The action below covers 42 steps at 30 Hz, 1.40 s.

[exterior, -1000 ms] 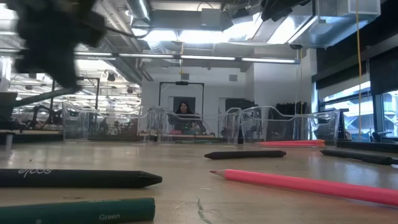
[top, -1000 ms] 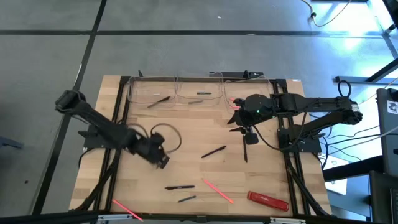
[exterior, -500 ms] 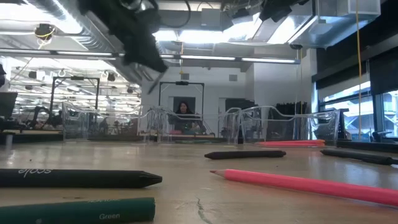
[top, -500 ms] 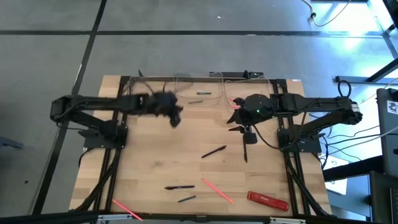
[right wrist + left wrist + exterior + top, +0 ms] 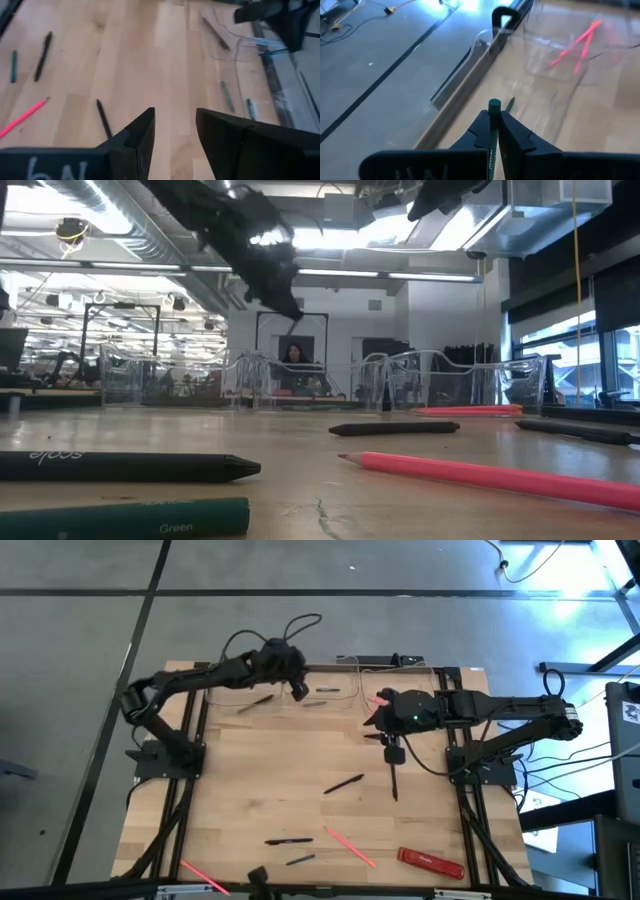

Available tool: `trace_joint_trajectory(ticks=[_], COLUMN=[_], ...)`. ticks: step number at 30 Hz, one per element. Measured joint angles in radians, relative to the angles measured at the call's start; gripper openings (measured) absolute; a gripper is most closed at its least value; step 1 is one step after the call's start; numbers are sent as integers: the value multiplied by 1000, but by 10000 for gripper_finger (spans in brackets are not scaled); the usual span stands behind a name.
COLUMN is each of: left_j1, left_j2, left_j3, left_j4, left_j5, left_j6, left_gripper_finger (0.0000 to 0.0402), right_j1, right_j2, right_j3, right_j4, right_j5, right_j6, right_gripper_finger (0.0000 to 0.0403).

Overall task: Sort crayons/erasers/pens/pencils in bins
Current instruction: Put the green crayon into the middle transparent bin, then put the pink pencil into the right transparent bin

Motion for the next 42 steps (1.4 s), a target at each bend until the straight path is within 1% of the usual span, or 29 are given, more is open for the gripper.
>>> trace_joint_trajectory(ticks=[3, 7, 16, 21, 26, 32, 35, 37, 39, 42], left_j1=[9, 9, 9, 9, 14, 16, 10, -3, -27, -85], left_j2=[58, 100, 115, 115, 115, 115, 87, 37, -28, -138], left_j3=[16, 24, 33, 33, 33, 33, 33, 33, 33, 33], left_j4=[5, 8, 11, 10, 10, 10, -13, -58, -141, -329], left_j5=[1, -2, -33, -34, -34, -35, -34, -37, -36, -45], left_j6=[23, 28, 44, 41, -23, -28, -35, -29, -3, 20], left_gripper_finger=[9, 9, 12, 38, 69, 74, 73, 75, 76, 75], right_j1=[0, 0, 0, 0, 0, 0, 0, 0, 0, 0], right_j2=[0, 0, 0, 0, 0, 0, 0, 0, 0, 0], right_j3=[0, 0, 0, 0, 0, 0, 0, 0, 0, 0], right_j4=[-1, -1, -2, -2, -3, -3, -4, -5, -5, -5], right_j5=[25, 32, 32, 32, 32, 32, 32, 32, 32, 32], right_j6=[9, 27, 26, 25, 24, 23, 23, 23, 23, 22], right_gripper_finger=[145, 145, 145, 145, 145, 145, 145, 145, 145, 145])
